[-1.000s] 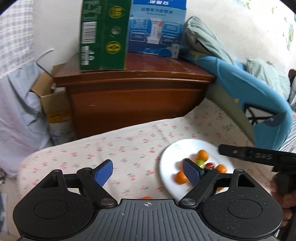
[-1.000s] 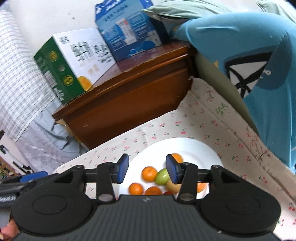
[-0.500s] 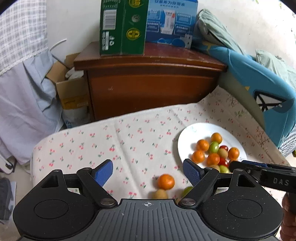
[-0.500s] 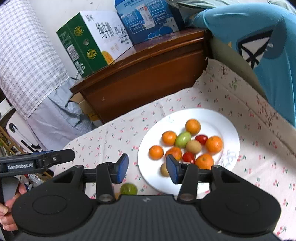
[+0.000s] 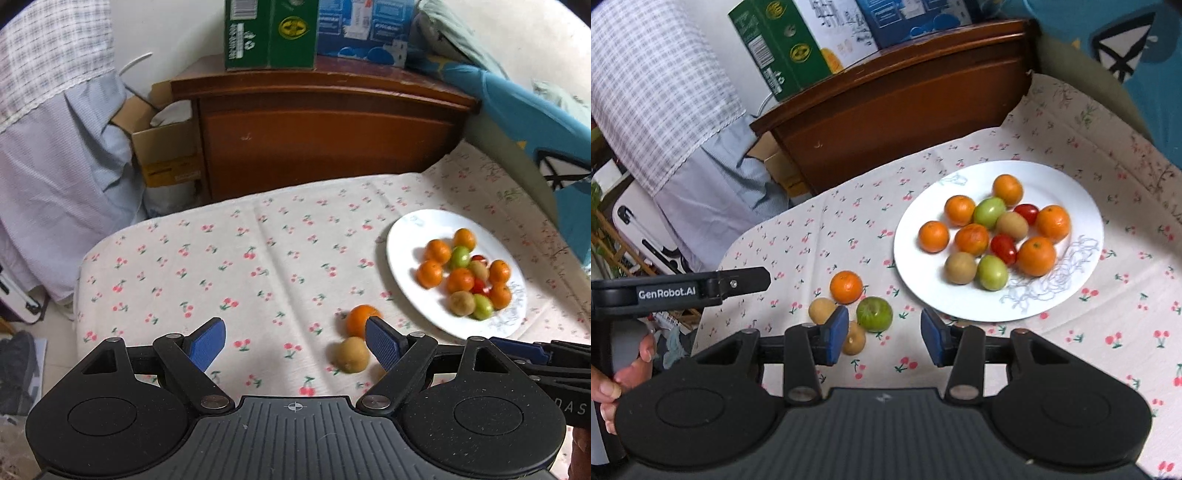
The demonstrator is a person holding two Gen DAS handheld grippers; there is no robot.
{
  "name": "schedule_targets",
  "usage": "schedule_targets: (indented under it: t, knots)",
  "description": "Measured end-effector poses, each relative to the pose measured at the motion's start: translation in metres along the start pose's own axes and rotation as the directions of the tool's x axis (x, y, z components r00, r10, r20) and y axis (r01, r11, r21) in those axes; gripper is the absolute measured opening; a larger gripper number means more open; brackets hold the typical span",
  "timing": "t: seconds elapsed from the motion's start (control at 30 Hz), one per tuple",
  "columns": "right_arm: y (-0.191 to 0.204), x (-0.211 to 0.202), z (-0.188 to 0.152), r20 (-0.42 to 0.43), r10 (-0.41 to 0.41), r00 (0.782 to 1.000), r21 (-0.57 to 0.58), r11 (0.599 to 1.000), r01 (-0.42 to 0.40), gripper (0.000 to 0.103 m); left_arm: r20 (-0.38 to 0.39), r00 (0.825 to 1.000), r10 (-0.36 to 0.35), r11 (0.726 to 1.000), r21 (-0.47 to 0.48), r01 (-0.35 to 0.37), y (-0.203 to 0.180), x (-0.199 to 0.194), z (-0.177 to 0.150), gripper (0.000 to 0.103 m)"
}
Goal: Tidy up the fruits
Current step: 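Grasp a brown kiwi with the left tool while the right tool grasps a green plum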
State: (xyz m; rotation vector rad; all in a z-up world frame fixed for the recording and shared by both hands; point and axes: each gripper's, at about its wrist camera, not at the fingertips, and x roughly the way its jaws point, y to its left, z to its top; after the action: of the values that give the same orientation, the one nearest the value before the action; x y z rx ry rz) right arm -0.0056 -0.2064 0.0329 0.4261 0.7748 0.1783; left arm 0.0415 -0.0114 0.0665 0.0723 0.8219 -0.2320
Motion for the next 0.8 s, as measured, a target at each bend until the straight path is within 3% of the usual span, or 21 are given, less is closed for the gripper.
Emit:
schedule_targets:
  t: [0.6,0.8]
  knots:
    - [0.004,0.046,-0.004,-0.029,0.006,1.0,0.028,1.0,-0.005,0.036,-0.058,0.998,0.019,0.999,-0.036,-0.021,0.002,0.02,-0.008,0.081]
    - [0.004,0.049,-0.001,-0.03,0.015,0.999,0.034,0.999,-0.014,0.028,-0.063,0.998,-0.004,0.999,-0.034,0.002,0.001,0.023,-0.012,0.08]
